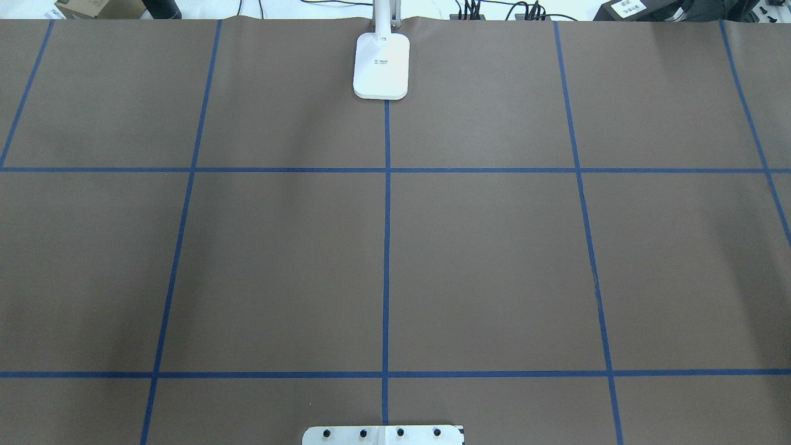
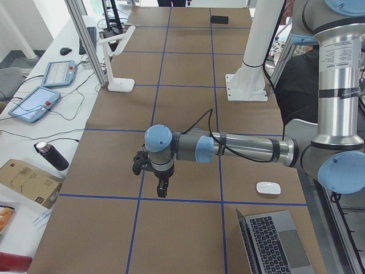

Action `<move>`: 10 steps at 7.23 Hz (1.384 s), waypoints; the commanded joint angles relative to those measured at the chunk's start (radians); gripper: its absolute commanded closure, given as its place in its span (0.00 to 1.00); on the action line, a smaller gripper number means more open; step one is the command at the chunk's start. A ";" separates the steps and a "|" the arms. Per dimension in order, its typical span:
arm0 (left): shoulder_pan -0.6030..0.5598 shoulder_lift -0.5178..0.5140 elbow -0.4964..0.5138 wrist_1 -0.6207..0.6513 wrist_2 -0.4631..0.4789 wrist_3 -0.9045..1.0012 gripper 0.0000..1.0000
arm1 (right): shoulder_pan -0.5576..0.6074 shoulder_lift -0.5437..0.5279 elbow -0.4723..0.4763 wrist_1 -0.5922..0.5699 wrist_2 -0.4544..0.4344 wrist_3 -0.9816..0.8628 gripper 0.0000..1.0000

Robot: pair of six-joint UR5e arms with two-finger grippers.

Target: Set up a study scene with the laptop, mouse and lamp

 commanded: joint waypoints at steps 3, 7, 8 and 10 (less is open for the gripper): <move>0.000 0.003 0.004 -0.003 0.002 0.006 0.01 | 0.000 0.004 0.004 0.002 0.000 -0.009 0.01; 0.001 -0.001 0.015 -0.009 0.009 0.006 0.01 | -0.001 0.004 0.004 0.002 0.001 -0.003 0.01; 0.002 -0.015 0.048 -0.012 0.008 -0.004 0.00 | -0.001 0.004 0.004 0.002 0.001 -0.001 0.01; 0.002 -0.015 0.042 -0.020 0.003 -0.003 0.01 | -0.001 0.006 0.004 0.002 0.001 -0.007 0.01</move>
